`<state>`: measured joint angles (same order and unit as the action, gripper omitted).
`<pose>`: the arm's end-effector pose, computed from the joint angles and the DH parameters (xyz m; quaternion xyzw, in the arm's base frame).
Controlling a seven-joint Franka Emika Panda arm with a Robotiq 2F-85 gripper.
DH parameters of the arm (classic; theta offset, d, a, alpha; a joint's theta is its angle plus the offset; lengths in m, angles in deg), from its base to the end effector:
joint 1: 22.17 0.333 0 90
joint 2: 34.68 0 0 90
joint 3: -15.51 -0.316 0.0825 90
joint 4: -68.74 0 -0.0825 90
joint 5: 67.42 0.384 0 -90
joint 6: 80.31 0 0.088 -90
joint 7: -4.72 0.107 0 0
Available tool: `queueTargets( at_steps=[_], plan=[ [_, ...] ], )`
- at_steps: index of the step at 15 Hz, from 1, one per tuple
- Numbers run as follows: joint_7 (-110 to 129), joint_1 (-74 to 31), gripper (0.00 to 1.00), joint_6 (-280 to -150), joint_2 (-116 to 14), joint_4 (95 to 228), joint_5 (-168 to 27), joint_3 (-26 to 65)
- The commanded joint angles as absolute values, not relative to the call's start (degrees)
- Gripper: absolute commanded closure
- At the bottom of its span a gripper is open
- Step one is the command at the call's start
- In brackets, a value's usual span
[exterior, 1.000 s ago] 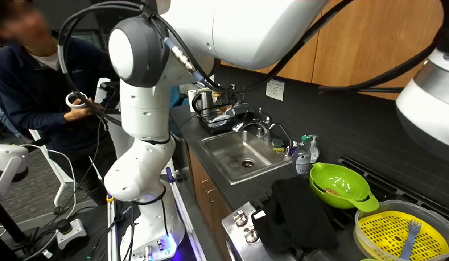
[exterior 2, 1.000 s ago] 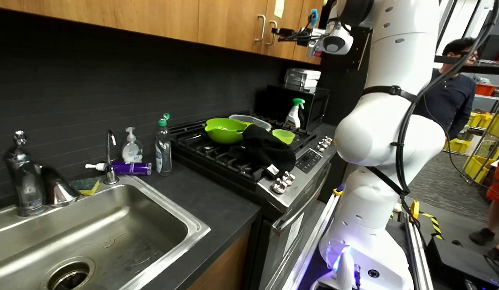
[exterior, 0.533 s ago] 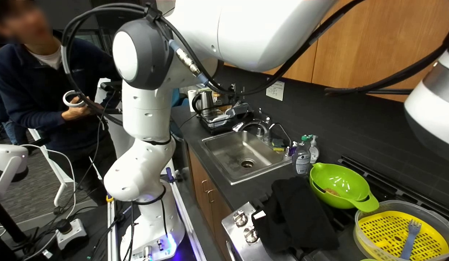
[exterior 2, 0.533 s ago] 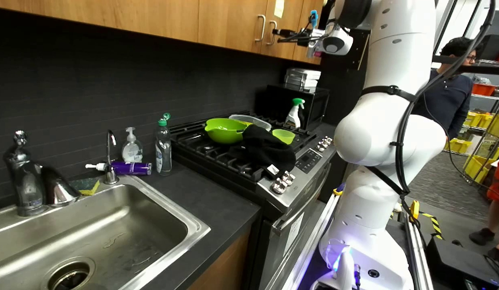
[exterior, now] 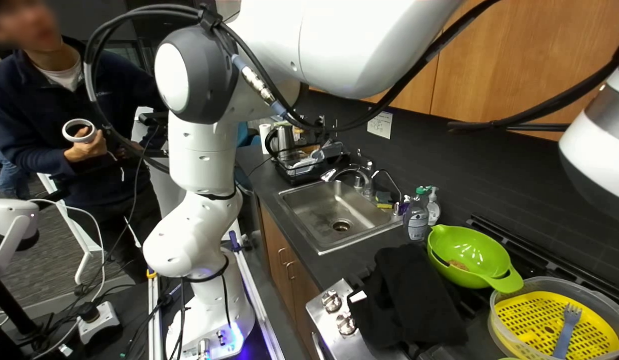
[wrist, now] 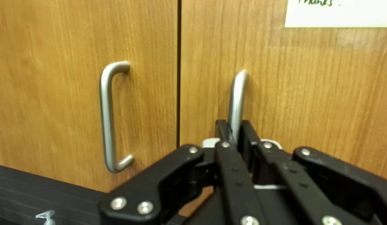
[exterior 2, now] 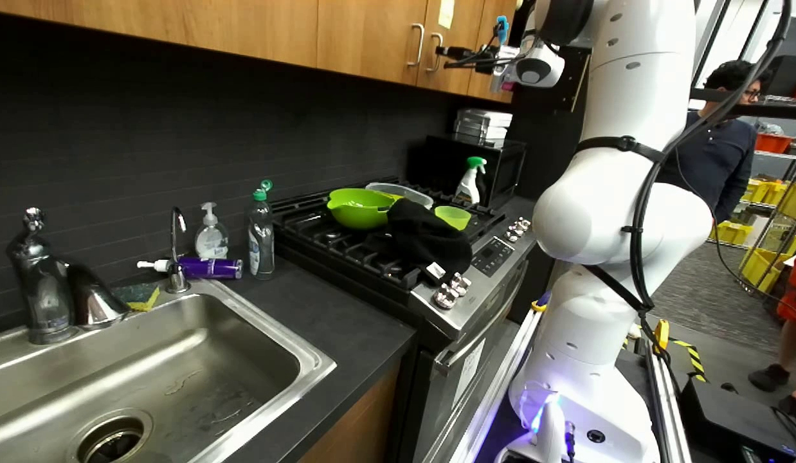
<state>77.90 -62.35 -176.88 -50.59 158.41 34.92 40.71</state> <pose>0.3933 -0.5360 0.5874 -0.1089 0.6756 0.0879 0.7239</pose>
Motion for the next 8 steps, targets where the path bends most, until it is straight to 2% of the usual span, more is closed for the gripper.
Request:
queueTargets(
  at_steps=[1,8],
  plan=[
    [78.28,-63.62,0.97,-177.24,-48.67,158.78,33.14,40.70],
    [78.00,-64.20,0.97,-178.80,-46.66,159.80,29.61,41.64]
  ],
)
